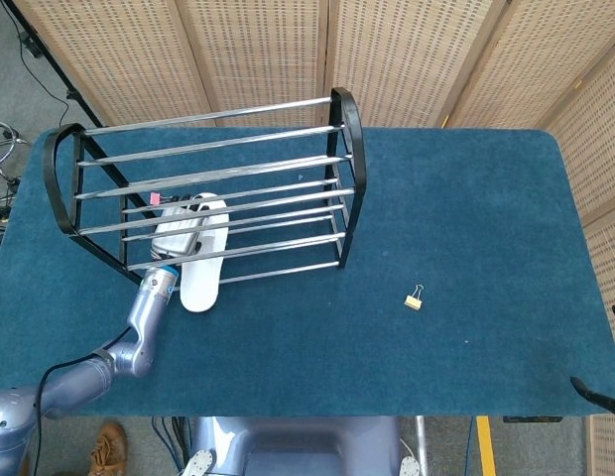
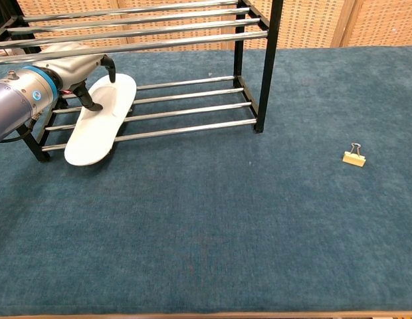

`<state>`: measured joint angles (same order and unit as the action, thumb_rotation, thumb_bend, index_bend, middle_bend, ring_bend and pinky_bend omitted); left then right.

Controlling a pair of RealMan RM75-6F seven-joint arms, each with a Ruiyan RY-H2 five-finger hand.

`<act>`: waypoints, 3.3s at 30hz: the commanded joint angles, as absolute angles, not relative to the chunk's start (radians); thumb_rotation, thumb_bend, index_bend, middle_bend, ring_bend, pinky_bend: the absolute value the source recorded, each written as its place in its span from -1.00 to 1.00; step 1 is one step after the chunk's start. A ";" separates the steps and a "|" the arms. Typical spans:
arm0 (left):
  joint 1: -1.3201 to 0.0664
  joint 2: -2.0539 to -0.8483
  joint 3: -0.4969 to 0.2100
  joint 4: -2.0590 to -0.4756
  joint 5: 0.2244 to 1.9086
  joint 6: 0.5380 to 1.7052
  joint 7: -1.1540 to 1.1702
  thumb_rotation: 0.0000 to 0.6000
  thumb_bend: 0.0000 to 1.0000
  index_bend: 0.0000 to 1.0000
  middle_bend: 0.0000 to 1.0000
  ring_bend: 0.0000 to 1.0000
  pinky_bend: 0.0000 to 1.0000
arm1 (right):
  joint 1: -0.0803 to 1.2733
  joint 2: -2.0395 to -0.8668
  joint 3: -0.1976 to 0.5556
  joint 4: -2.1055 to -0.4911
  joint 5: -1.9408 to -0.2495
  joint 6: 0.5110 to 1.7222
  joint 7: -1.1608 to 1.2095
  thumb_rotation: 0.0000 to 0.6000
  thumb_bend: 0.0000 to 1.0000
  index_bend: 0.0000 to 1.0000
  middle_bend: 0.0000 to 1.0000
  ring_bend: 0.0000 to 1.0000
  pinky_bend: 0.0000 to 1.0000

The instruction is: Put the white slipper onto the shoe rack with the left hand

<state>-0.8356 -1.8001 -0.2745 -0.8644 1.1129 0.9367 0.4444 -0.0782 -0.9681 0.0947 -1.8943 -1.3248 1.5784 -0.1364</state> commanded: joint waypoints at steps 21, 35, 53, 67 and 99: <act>-0.822 -1.769 -0.257 -0.944 1.087 0.956 0.512 1.00 -0.85 -0.51 -0.73 -0.86 -0.56 | -0.078 -0.968 0.094 -1.896 -1.326 1.578 -0.139 1.00 -1.00 -1.00 -1.00 -1.00 -1.00; -0.801 -1.748 -0.241 -0.997 1.083 0.997 0.565 1.00 -0.85 -0.52 -0.75 -0.90 -0.56 | -0.077 -0.968 0.093 -1.898 -1.328 1.577 -0.139 1.00 -1.00 -1.00 -1.00 -1.00 -1.00; -0.780 -1.719 -0.212 -1.088 1.086 1.035 0.637 1.00 -0.85 -0.53 -0.78 -0.93 -0.56 | -0.078 -0.969 0.092 -1.899 -1.331 1.580 -0.141 1.00 -1.00 -1.00 -1.00 -1.00 -1.00; -0.768 -1.694 -0.197 -1.151 1.091 1.057 0.669 1.00 -0.85 -0.54 -0.81 -0.95 -0.56 | -0.077 -0.970 0.092 -1.900 -1.332 1.581 -0.145 1.00 -1.00 -1.00 -1.00 -1.00 -1.00; -0.784 -1.682 -0.178 -1.217 1.106 1.045 0.696 1.00 -0.85 -0.54 -0.81 -0.95 -0.56 | -0.082 -0.959 0.093 -1.904 -1.329 1.583 -0.127 1.00 -1.00 -1.00 -1.00 -1.00 -1.00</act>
